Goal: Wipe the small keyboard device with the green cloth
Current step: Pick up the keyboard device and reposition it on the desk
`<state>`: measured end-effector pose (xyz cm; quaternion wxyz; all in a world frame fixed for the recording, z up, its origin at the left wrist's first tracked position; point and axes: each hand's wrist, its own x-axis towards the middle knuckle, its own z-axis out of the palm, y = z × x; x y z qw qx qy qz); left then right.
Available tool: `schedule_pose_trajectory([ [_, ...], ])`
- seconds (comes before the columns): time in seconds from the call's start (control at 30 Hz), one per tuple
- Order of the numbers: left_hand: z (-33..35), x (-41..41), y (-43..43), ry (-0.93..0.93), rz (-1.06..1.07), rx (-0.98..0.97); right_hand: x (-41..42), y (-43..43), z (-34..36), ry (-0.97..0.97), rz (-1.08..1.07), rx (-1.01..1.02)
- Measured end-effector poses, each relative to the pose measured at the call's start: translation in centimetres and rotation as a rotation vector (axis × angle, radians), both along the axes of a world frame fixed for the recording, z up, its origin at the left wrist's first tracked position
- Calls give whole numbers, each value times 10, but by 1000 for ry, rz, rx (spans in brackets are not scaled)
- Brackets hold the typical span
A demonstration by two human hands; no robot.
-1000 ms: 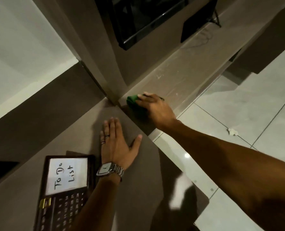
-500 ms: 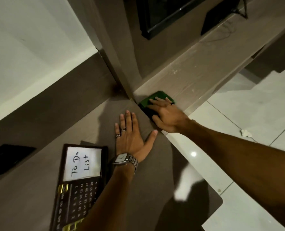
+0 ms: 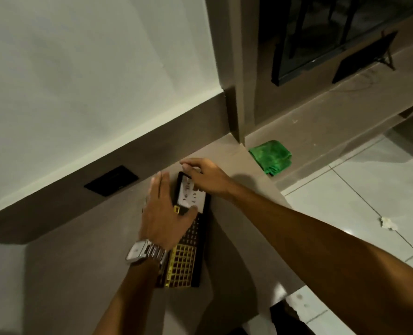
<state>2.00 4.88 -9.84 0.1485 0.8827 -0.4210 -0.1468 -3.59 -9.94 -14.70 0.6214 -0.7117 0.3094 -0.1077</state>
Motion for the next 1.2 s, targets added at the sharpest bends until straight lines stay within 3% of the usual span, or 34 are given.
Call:
schedule_pose_trajectory([
  [0.13,22,8,77,396,44,191,4,20,17,18,23,19],
  [0.23,32,14,113,373,-4,403,4,21,26,37,-63,-62],
  [0.33,37,17,136,442,201,319,-3,26,32,63,-92,-51],
  [0.47,44,43,163,293,391,135,-12,41,36,62,-105,-34],
  [0.63,40,79,190,59,396,4,-18,68,33,69,-92,-17],
  [0.93,19,93,211,27,443,-142,-26,97,33,46,-106,-32],
  [1.2,12,97,227,1,417,-141,-20,104,34,65,-84,26],
])
